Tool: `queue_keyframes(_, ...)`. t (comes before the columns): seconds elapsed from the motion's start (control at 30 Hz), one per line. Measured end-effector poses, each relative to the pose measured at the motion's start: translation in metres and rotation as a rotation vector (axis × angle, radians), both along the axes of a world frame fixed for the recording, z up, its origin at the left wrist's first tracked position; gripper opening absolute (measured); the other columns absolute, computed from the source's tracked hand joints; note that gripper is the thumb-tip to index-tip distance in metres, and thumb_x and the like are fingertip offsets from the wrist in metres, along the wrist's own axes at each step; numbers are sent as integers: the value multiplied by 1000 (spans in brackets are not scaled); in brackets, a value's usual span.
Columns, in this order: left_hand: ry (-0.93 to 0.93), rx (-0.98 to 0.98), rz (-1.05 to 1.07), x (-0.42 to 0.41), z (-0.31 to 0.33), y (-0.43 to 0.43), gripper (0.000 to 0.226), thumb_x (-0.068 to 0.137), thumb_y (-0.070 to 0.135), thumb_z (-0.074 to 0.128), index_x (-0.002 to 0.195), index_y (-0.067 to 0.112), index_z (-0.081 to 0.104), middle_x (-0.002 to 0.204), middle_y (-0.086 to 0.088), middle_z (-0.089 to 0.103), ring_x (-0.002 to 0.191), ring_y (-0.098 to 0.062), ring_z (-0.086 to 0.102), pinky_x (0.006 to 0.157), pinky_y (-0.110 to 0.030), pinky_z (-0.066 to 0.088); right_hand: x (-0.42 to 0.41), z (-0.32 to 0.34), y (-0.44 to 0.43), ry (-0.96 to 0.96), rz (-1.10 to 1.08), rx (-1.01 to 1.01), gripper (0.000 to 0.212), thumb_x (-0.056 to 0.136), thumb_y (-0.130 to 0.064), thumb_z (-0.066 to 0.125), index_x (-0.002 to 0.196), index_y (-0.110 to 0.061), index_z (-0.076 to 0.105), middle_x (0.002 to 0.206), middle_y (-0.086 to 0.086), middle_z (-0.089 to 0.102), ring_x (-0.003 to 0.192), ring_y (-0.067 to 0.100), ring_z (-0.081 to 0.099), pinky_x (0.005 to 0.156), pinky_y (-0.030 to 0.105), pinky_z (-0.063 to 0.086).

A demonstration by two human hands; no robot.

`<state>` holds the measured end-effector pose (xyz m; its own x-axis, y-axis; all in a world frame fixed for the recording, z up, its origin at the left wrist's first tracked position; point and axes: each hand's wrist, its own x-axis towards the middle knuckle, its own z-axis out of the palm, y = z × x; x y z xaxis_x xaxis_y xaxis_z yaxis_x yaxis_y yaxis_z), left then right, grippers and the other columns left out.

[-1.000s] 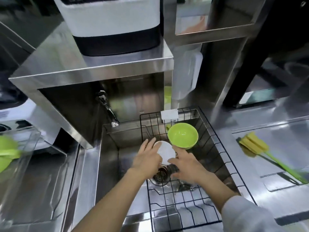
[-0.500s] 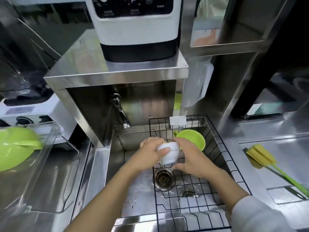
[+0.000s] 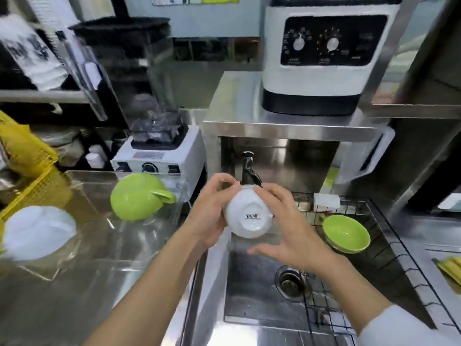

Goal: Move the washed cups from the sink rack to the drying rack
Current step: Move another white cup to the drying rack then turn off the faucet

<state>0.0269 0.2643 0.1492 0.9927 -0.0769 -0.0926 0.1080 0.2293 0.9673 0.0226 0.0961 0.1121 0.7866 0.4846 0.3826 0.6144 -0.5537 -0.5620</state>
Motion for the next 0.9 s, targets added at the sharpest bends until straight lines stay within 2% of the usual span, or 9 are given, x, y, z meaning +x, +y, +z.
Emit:
queue_keyframes(0.1, 11, -3, 54, -2, 8, -5, 20, 89, 12, 51, 71, 20, 54, 67, 0, 54, 59, -14, 48, 52, -25, 39, -1, 5, 1, -86, 10, 16, 89, 65, -45, 71, 136, -29, 21, 135, -5, 28, 126, 3, 28, 105, 23, 30)
queue_keyframes(0.17, -5, 49, 71, -6, 17, -10, 18, 88, 11, 52, 72, 17, 56, 70, -2, 58, 66, -18, 52, 57, -27, 42, -1, 10, 3, -88, -10, 87, 86, 63, -48, 69, 133, -25, 26, 127, -4, 37, 119, -1, 34, 99, 18, 32)
queue_keyframes(0.27, -81, 209, 71, -13, 23, 3, 8, 80, 27, 64, 78, 21, 60, 91, -9, 59, 81, -22, 56, 66, -31, 45, -4, 15, 24, 15, -36, 223, 86, 55, -49, 72, 129, -36, 30, 120, -15, 39, 112, -18, 35, 93, 5, 32)
queue_keyframes(0.33, -146, 315, 96, -17, 23, 34, 31, 64, 45, 69, 88, 25, 65, 114, -8, 52, 96, -19, 59, 81, -31, 47, -5, 18, 53, 43, -27, 244, 83, 51, -51, 74, 123, -44, 33, 118, -21, 39, 109, -19, 37, 91, 2, 32)
queue_keyframes(0.4, -179, 427, 56, -20, 20, 61, 57, 52, 57, 68, 100, 28, 63, 120, -5, 48, 106, -15, 55, 93, -31, 45, -6, 20, 77, 81, -22, 225, 85, 48, -56, 73, 121, -49, 31, 116, -24, 39, 107, -18, 38, 90, 2, 32)
queue_keyframes(0.57, -146, 590, 47, -24, 8, 95, 65, 55, 51, 70, 112, 25, 53, 116, -2, 46, 111, -14, 48, 92, -27, 41, -8, 18, 114, 136, -77, 55, 98, 46, -64, 69, 132, -33, 33, 118, -18, 41, 111, 2, 41, 94, 24, 32)
queue_keyframes(0.73, -126, 679, 65, -23, -3, 107, 63, 57, 54, 70, 110, 24, 56, 112, 0, 58, 104, -16, 56, 95, -40, 46, -12, 16, 124, 212, -82, -17, 88, 59, -44, 79, 133, -34, 32, 123, -16, 39, 90, -16, 25, 100, 32, 28)
queue_keyframes(0.8, -166, 815, 86, -23, -7, 107, 64, 62, 54, 73, 115, 22, 56, 113, 1, 63, 104, -17, 57, 93, -37, 46, -11, 14, 124, 252, -110, -27, 88, 59, -43, 79, 133, -35, 33, 122, -13, 43, 91, -5, 25, 103, 37, 29)
queue_keyframes(0.9, -189, 910, 100, -24, -10, 108, 60, 68, 53, 70, 116, 20, 56, 112, 0, 65, 103, -18, 57, 90, -37, 46, -10, 7, 125, 277, -118, -54, 88, 54, -55, 74, 130, -37, 35, 122, -12, 48, 99, -18, 23, 102, 31, 24)
